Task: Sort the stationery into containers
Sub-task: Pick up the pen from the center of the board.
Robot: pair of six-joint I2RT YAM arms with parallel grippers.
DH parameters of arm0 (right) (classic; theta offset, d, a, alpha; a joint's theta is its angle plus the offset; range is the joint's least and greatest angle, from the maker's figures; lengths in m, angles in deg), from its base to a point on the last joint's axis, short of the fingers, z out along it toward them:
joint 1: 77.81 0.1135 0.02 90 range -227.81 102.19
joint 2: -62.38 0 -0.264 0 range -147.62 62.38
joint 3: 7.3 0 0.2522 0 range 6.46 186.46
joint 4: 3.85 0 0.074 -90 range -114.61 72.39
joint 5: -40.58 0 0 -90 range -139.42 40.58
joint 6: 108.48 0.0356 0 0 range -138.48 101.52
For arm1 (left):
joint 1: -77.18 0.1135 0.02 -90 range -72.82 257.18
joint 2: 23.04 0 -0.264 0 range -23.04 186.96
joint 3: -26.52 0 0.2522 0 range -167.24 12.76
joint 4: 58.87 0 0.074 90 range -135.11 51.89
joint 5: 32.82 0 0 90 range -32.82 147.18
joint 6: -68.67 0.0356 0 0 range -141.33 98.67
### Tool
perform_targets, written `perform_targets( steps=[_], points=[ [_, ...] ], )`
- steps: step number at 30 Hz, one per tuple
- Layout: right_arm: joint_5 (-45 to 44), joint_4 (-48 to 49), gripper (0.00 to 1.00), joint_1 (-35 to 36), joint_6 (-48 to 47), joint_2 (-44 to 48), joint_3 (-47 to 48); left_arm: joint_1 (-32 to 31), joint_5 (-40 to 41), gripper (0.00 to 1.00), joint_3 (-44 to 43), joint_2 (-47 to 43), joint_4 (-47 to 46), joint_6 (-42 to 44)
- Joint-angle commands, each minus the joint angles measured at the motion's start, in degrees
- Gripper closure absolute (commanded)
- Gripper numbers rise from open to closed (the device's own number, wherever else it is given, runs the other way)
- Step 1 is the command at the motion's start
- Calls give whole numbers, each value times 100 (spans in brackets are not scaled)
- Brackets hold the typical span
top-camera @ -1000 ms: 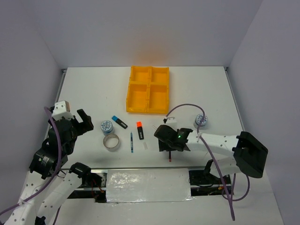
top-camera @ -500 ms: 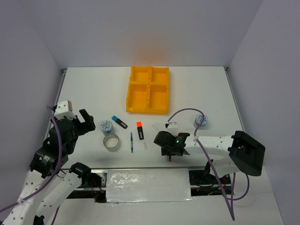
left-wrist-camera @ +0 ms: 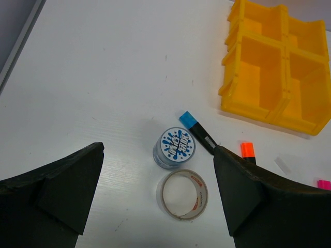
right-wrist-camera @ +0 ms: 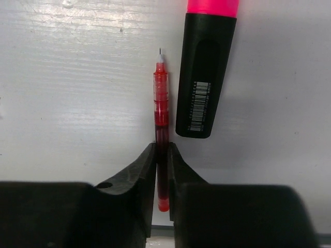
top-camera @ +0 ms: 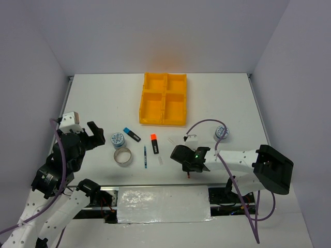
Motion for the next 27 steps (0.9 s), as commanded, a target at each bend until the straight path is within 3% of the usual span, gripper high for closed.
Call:
perform_targets(
  steps=[1, 3, 14, 22, 24, 25, 26, 27],
  points=[
    [213, 49, 91, 47, 180, -253, -130, -56, 104, 1, 0, -108, -158, 107],
    [213, -101, 96, 56, 180, -262, -42, -56, 122, 1, 0, -152, -149, 107],
    [-191, -856, 97, 232, 136, 836, 626, -56, -168, 1, -246, -30, -159, 64],
    [-473, -1286, 96, 241, -31, 2549, 556, -143, -1432, 1, -589, 1701, -570, -1166],
    [-639, -1672, 96, 241, -57, 2821, 643, -730, -1400, 4, -502, 2176, -1051, -1623],
    [-701, -1831, 96, 258, -49, 2901, 705, -1054, -1076, 4, -536, 2351, -1133, -1816],
    [-762, -1989, 96, 258, -14, 3015, 775, -1867, -664, 3, -711, 2779, -1160, -2140],
    [-902, -2330, 96, 250, 21, 3077, 950, -2275, 149, 2, -869, 3045, -1047, -2326]
  ],
)
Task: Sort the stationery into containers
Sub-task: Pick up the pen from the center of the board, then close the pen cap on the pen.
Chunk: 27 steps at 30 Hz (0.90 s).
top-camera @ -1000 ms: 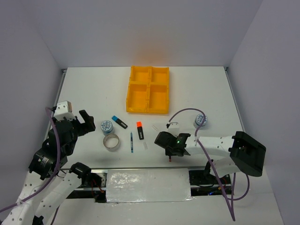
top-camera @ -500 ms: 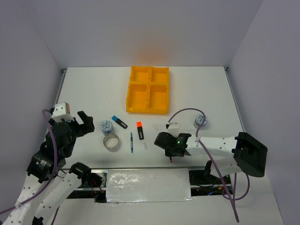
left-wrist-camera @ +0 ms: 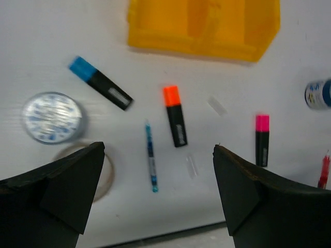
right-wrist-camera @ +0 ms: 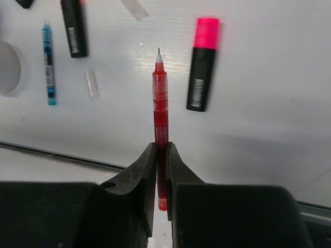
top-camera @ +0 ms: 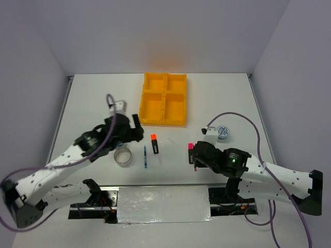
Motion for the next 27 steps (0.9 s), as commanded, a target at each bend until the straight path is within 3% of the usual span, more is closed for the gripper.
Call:
perform_targets(
  steps=[1, 2, 4, 5, 10, 22, 27],
  points=[
    [-571, -1015, 97, 42, 26, 247, 540, -1360, 1220, 1, -755, 1116, -268, -1109],
    [-624, -1147, 97, 33, 26, 352, 715, -1824, 1415, 1, -933, 1462, -189, -1442],
    [-790, -1525, 97, 33, 17, 423, 883, -2030, 1636, 2, -1589, 2443, 171, -1847],
    [-826, -1674, 97, 33, 43, 441, 1041, -2136, 1663, 9, -1785, 2772, 294, -2180],
    [-923, -2229, 97, 42, 44, 573, 1262, -2181, 1593, 10, -2726, 4222, 708, -2833],
    [-879, -2159, 97, 42, -272, 1144, 1104, -2111, 1206, 22, -4018, 6052, 1209, -3651],
    [-792, -2027, 96, 42, -431, 1092, 1069, -1838, 934, 24, -3968, 6387, 1298, -3853]
  ],
)
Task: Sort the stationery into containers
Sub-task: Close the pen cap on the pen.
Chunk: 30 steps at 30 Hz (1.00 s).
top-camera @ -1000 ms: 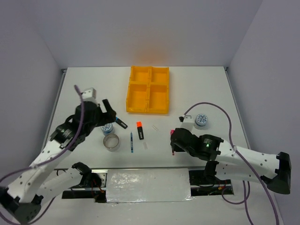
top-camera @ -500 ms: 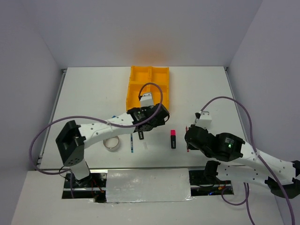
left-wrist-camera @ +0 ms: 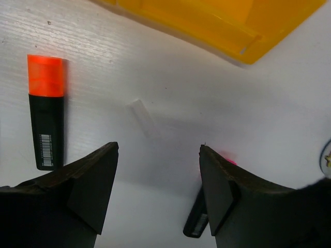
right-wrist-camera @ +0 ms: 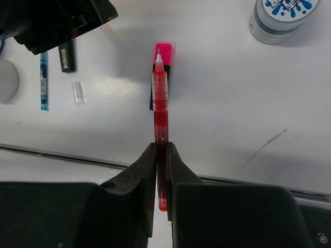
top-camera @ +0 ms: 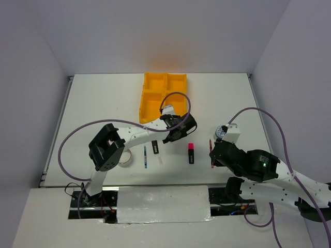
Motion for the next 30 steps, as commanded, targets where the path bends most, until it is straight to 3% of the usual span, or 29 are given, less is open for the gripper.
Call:
perform_targets(
  steps=[1, 17, 21, 28, 30],
  points=[
    [-68, 104, 96, 42, -156, -60, 9, 184, -168, 24, 37, 136, 106, -258],
    [169, 288, 96, 42, -349, -105, -70, 333, -353, 27, -191, 856, 140, -240],
    [196, 368, 96, 42, -402, 19, -97, 333, -344, 40, -148, 901, 238, -337],
    [275, 429, 97, 51, -498, 89, -114, 333, -537, 49, 152, 953, -79, -267],
    [275, 473, 97, 42, -507, 177, -123, 334, -590, 63, 169, 989, -105, -223]
  ],
)
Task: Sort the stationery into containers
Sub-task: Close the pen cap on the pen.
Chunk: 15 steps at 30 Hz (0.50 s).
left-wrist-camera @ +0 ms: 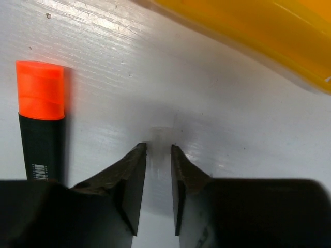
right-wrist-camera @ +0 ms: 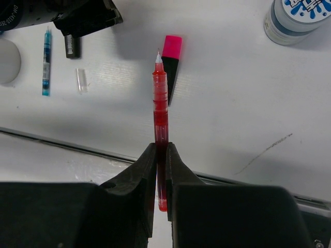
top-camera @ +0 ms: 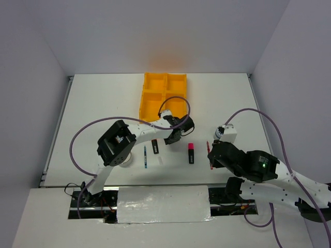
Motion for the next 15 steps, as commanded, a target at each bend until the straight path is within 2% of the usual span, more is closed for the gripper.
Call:
perform_targets(
  steps=[1, 2, 4, 5, 11, 15],
  points=[
    [-29, 272, 97, 42, -88, 155, 3, 30, -258, 69, 226, 130, -129, -89],
    [-12, 289, 97, 42, -105, 207, -5, 21, -275, 77, 287, 52, -173, -63],
    [24, 333, 97, 42, -123, 243, -14, 21, -267, 83, 480, -72, -305, -72],
    [41, 360, 97, 42, -149, 269, -40, 21, -249, 88, 534, -220, -340, -55],
    [401, 1070, 98, 42, -272, 489, -583, -5, 40, 95, 797, -1047, -367, 174],
    [796, 2315, 100, 51, -579, 533, -1120, -102, 462, 97, 1026, -1898, -393, 358]
  ],
)
